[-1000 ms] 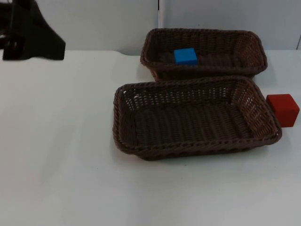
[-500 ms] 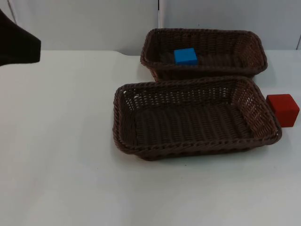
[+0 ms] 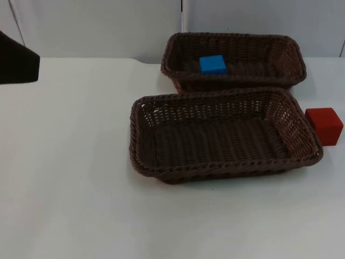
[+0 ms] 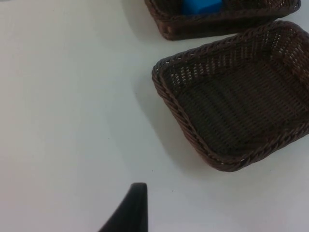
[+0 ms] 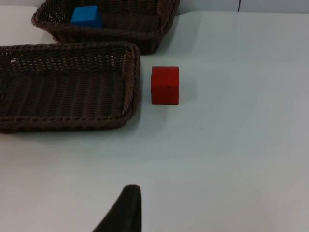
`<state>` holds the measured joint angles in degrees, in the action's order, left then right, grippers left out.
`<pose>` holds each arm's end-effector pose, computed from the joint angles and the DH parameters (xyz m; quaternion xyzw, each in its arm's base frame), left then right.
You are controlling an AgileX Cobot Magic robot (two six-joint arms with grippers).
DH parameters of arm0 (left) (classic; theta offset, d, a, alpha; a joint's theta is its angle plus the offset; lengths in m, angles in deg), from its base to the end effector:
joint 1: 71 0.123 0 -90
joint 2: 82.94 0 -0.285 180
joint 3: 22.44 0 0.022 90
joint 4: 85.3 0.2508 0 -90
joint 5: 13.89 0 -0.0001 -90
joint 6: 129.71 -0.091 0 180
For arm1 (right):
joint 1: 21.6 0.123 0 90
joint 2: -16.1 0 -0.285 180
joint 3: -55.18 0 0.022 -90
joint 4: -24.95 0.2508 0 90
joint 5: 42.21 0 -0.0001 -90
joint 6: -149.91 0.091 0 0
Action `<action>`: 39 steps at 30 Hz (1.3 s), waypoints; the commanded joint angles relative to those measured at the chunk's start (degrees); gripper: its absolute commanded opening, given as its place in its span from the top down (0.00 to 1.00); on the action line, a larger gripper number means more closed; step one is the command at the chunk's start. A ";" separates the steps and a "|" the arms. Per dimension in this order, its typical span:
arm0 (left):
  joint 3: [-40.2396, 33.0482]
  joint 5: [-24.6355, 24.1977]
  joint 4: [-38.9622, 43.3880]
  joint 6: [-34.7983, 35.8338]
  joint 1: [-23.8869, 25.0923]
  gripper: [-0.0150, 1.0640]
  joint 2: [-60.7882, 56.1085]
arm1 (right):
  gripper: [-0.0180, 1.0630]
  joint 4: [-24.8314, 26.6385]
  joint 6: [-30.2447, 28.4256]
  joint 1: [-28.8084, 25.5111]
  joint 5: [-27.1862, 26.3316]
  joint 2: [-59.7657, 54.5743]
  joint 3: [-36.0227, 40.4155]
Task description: Pick up one cube with the left hand and place it into the upper basket. Pick up one cube with the right hand and place it into the lower basket.
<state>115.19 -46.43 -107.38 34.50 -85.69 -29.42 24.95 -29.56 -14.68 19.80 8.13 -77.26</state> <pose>0.1442 -0.0569 0.2952 0.1353 0.8791 -0.1589 0.4285 -0.0072 -0.0009 0.2804 -0.0477 0.8538 0.0337 0.5174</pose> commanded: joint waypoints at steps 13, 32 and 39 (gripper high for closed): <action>-0.29 -0.14 0.26 0.69 0.08 0.01 -0.77 | 0.01 -0.86 2.86 -0.23 -0.50 0.08 -0.03; -0.29 -0.14 0.06 0.70 0.08 0.01 -0.77 | 0.01 -0.72 3.11 -0.23 -8.56 -29.51 -8.64; -0.29 -0.14 0.06 0.70 0.08 0.01 -0.77 | 0.01 0.00 3.11 -0.23 -8.67 -44.05 -15.78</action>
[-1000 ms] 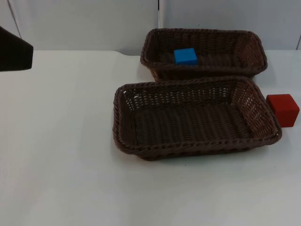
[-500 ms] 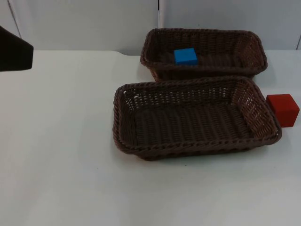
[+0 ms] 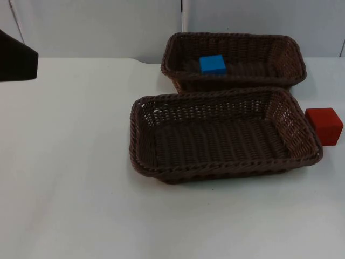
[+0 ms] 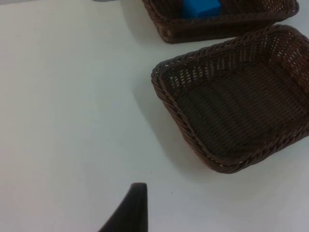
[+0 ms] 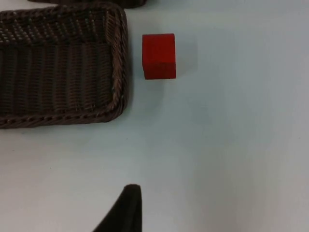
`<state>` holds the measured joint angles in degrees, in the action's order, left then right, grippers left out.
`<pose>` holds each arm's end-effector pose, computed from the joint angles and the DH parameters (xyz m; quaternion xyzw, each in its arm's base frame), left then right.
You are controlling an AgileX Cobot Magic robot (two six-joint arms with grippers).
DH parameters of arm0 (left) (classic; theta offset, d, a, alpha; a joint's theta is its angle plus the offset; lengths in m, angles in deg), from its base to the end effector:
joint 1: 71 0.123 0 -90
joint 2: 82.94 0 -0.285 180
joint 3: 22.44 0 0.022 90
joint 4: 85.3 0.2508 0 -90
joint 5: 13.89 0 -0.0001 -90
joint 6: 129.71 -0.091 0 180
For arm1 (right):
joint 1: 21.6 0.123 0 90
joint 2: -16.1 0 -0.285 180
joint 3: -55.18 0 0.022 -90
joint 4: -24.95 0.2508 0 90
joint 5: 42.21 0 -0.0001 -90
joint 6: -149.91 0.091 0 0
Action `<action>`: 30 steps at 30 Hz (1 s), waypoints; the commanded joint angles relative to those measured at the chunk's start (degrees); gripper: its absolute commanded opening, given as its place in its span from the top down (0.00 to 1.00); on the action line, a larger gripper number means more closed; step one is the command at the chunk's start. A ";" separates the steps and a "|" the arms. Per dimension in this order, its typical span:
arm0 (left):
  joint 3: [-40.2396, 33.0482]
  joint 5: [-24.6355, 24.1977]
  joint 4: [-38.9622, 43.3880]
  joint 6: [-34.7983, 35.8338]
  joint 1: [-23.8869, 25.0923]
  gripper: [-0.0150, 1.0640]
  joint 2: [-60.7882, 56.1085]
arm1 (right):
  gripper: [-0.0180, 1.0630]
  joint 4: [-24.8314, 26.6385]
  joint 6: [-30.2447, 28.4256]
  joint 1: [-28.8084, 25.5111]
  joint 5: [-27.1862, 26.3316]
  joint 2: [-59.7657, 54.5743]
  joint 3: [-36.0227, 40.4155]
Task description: Pick up one cube with the left hand and place it into the upper basket. Pick up one cube with the right hand and place it into the lower basket.
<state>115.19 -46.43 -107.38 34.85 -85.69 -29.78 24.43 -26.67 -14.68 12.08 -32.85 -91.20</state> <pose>0.1431 -0.0566 0.2962 0.1328 0.8781 -0.1605 0.4308 0.1200 0.0139 0.3257 -0.0295 0.9295 0.0287 0.3665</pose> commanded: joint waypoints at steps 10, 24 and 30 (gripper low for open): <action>-0.29 -0.14 0.06 0.35 0.08 0.01 -0.42 | 0.01 1.24 -1.52 -0.23 -2.64 -25.10 -13.67; -0.29 -0.14 0.06 0.35 0.08 0.01 -0.42 | 0.01 5.70 -7.63 -0.23 -5.25 -49.65 -26.41; -0.29 -0.14 0.16 0.35 0.08 0.01 -0.42 | 0.01 5.48 -7.60 -0.23 -8.74 -57.51 -29.07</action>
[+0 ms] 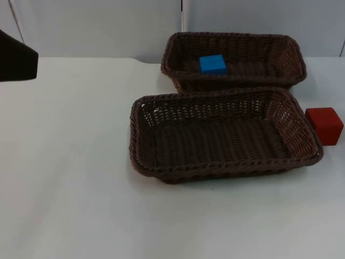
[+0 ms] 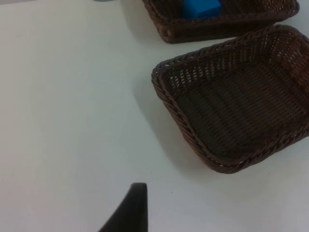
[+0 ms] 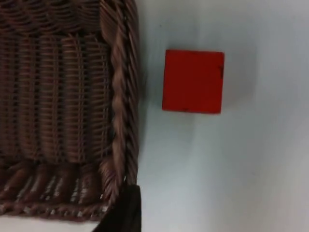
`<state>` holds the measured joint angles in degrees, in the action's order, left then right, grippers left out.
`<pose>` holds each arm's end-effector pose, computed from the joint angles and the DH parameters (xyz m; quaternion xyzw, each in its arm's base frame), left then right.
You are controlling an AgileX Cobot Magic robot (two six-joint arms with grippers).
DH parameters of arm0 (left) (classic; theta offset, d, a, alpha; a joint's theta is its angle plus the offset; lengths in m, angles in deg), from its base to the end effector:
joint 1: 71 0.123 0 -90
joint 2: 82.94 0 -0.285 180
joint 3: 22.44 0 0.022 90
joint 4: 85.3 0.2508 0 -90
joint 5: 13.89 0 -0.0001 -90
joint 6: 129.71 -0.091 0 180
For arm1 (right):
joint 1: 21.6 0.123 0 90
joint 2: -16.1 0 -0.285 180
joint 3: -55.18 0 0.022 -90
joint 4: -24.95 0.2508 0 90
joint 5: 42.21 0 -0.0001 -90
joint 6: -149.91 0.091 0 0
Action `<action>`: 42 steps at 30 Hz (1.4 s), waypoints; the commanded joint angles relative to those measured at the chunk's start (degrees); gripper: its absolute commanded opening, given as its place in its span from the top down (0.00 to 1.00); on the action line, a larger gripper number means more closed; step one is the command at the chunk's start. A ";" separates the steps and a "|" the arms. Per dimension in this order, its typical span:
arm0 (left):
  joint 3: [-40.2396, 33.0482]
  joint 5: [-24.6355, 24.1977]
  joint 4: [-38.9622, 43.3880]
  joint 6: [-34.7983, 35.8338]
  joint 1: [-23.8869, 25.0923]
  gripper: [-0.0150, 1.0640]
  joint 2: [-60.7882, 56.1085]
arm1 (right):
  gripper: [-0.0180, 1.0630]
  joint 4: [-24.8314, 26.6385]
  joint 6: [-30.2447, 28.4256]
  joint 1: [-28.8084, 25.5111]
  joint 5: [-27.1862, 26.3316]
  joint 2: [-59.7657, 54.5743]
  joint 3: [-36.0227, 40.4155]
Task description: Pick up one cube with the left hand and place it into the upper basket. Pick up one cube with the right hand and place it into the lower basket.
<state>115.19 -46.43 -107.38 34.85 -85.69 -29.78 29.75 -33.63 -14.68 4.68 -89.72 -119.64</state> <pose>0.1431 -0.0566 0.2962 0.1328 0.8781 -0.1605 0.4308 0.3507 0.0482 0.2437 -0.0673 0.9785 0.0411 0.1905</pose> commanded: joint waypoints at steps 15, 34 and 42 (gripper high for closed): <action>-0.29 -0.14 0.16 0.35 0.08 0.01 -0.42 | 0.01 -0.37 -1.25 -0.23 -13.09 -11.95 -0.87; -0.29 -0.14 0.16 0.35 0.08 0.01 -0.42 | 0.01 3.27 -2.46 -0.23 -23.25 -19.08 -0.87; -0.29 -0.14 0.39 0.35 0.08 0.01 -0.42 | 0.01 3.39 -2.46 -0.23 -26.22 -22.38 -0.87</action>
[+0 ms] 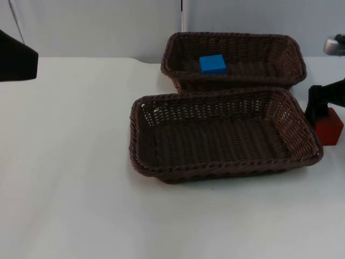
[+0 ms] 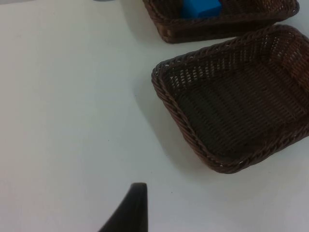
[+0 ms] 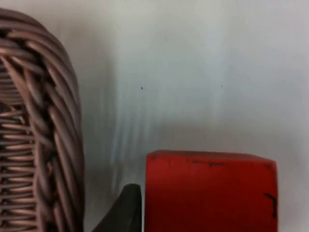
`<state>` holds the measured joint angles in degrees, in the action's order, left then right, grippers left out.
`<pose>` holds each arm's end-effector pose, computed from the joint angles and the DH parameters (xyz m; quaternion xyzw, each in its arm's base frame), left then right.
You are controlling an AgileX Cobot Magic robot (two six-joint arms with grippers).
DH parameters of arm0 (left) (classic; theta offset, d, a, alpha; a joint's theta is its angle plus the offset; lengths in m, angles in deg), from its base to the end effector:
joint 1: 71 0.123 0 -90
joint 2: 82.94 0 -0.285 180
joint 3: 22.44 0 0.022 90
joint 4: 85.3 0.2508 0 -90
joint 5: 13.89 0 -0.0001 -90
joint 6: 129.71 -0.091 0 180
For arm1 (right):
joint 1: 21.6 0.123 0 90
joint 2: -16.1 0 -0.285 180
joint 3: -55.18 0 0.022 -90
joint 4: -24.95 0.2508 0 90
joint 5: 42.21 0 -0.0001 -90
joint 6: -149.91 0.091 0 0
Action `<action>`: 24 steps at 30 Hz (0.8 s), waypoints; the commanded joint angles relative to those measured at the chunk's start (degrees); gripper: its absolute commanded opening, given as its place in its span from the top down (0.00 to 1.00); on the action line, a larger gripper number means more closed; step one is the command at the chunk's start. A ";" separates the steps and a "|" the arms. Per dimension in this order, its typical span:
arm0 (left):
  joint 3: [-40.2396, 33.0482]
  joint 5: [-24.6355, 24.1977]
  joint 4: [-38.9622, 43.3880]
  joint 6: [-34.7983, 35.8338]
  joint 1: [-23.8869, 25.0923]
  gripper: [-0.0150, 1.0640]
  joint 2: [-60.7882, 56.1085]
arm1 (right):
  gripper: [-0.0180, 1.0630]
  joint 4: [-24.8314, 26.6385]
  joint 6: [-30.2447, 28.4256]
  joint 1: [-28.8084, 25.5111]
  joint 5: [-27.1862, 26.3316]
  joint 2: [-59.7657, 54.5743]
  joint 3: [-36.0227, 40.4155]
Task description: Pick up one cube with the left hand and place it into the upper basket. Pick up one cube with the right hand and place it into the lower basket.
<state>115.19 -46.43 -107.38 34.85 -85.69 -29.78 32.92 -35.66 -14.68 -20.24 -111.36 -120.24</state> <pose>0.1431 -0.0566 0.2962 0.1328 0.8781 -0.1605 0.4308 0.4108 0.0546 0.1160 -0.0491 0.9725 0.0425 0.2238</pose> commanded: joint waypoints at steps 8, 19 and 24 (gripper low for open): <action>-0.29 0.08 0.49 0.35 0.08 0.01 -0.42 | 0.01 0.12 -0.53 -0.23 -3.10 -2.74 -0.27; -0.29 0.31 0.64 0.35 0.08 0.01 -0.42 | 0.01 0.23 -0.53 -0.23 -4.15 -3.56 -0.27; -0.29 0.31 0.64 0.35 0.08 0.01 -0.42 | 0.20 0.34 -0.53 -0.23 -5.26 -3.56 -0.27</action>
<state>115.19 -46.43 -107.29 34.85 -85.69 -29.78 33.15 -35.80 -14.77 -24.51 -115.01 -120.34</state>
